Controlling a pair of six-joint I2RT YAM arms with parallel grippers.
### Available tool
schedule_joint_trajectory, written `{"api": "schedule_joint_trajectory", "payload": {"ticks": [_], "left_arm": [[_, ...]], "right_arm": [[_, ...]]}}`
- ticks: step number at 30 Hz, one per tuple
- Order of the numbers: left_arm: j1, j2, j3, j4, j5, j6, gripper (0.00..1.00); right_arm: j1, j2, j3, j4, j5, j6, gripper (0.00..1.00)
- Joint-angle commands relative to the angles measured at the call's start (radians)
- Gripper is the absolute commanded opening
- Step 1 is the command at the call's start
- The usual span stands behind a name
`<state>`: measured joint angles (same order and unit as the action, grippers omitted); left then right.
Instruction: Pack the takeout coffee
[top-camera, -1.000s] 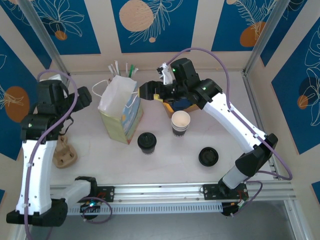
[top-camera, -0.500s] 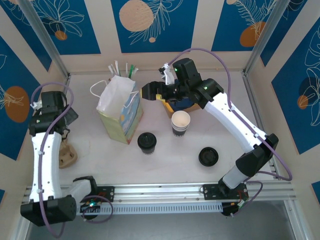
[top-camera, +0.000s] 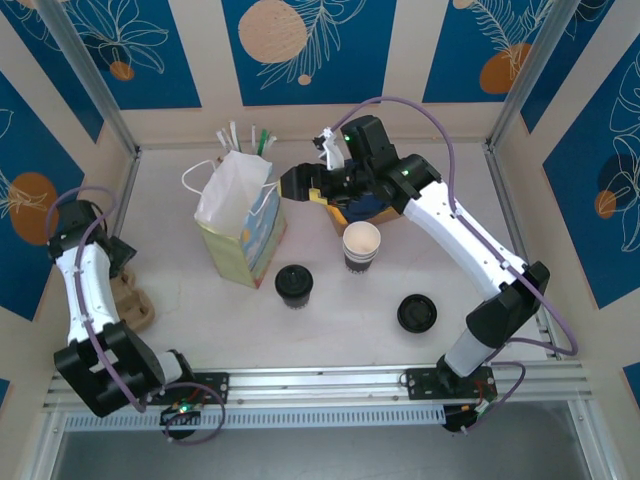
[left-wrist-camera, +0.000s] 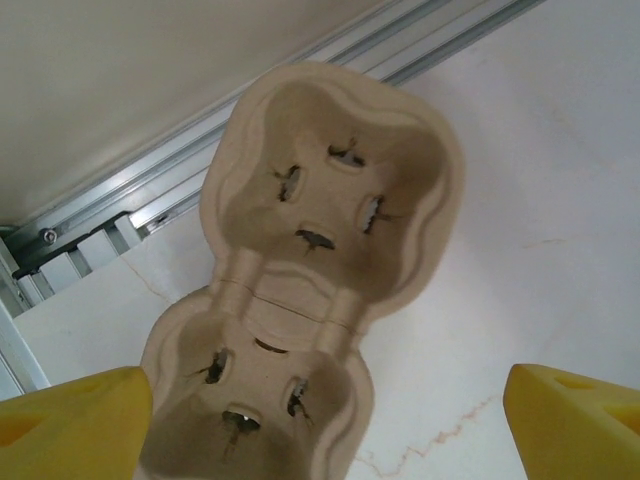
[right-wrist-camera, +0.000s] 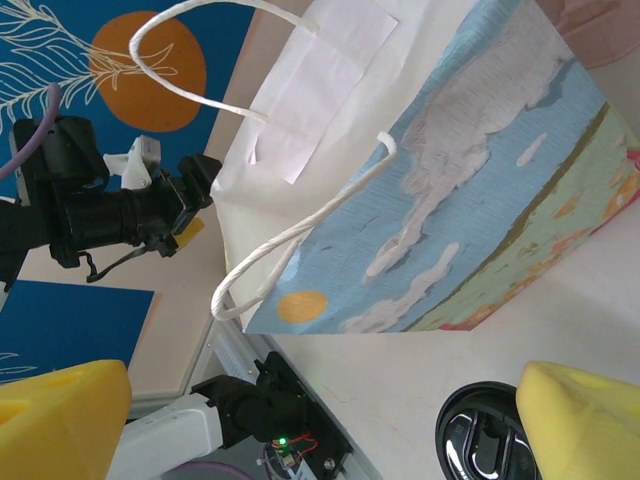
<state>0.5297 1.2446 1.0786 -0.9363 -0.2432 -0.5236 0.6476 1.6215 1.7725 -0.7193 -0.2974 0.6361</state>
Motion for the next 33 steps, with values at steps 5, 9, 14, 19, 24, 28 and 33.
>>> {"api": "schedule_joint_trajectory", "payload": {"ticks": [5,9,14,19,24,28,33], "left_arm": [[0.05,0.074,-0.056,0.068,0.025,0.025,0.93],[0.051,0.104,-0.081,0.115,0.081,0.028,0.91],[0.052,0.129,-0.105,0.148,0.116,0.036,0.84],[0.052,0.163,-0.107,0.136,0.086,0.024,0.81],[0.052,0.154,-0.121,0.118,0.039,0.004,0.75],[0.052,0.119,-0.135,0.12,0.044,-0.005,0.72],[0.052,0.094,-0.144,0.103,0.013,-0.012,0.64]], "right_arm": [[0.004,-0.001,0.009,-0.009,-0.028,0.002,0.99],[0.006,-0.011,-0.008,-0.01,-0.02,0.007,0.99],[0.006,-0.023,-0.024,-0.009,-0.008,0.01,0.99],[0.006,-0.033,-0.039,-0.007,0.002,0.016,0.99],[0.007,-0.043,-0.053,-0.009,0.011,0.019,0.99],[0.004,-0.043,-0.059,-0.006,0.011,0.022,0.99],[0.006,-0.035,-0.057,0.004,0.004,0.028,0.99]]}}
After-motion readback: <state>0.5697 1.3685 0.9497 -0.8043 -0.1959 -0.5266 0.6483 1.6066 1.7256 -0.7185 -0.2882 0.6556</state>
